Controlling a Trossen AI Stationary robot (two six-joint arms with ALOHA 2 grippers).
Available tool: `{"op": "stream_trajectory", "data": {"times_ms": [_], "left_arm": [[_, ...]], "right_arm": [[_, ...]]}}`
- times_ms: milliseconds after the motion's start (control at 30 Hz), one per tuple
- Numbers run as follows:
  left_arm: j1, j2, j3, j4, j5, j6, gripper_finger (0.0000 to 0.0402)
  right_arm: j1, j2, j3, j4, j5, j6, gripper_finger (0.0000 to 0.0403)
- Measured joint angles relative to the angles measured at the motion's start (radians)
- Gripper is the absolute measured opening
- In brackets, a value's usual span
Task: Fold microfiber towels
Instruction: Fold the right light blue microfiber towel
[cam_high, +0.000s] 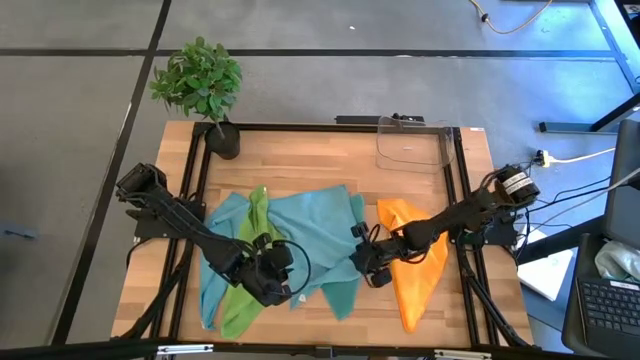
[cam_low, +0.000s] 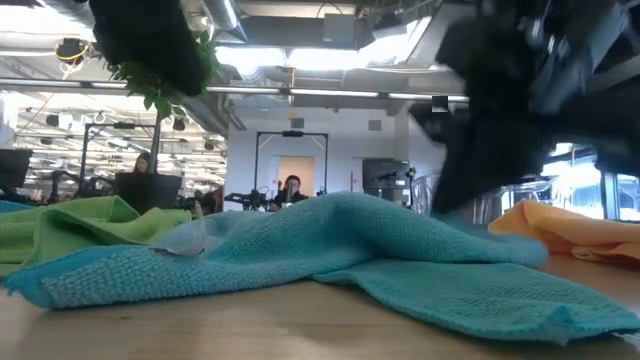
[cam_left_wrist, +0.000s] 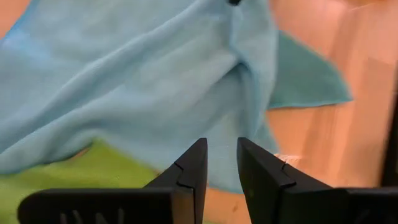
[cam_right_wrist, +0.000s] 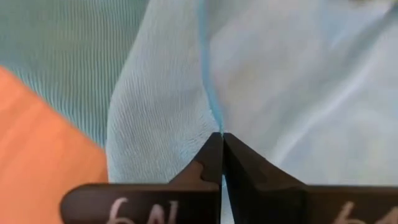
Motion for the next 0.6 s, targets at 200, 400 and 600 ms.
{"op": "stream_trajectory", "data": {"times_ms": [200, 400, 600], "left_arm": [[-0.02, 0.003, 0.0, 0.155, 0.0, 0.131, 0.008], [-0.024, 0.066, 0.0, 0.201, 0.009, 0.145, 0.0083], [-0.022, 0.212, 0.0, 0.383, 0.169, 0.145, 0.0118]], "right_arm": [[0.084, -0.117, 0.047, -0.085, 0.095, -0.058, 0.0006], [0.156, -0.2, 0.041, -0.106, 0.058, -0.052, 0.0006], [0.209, -0.202, 0.038, -0.192, 0.056, 0.026, 0.0006]]}}
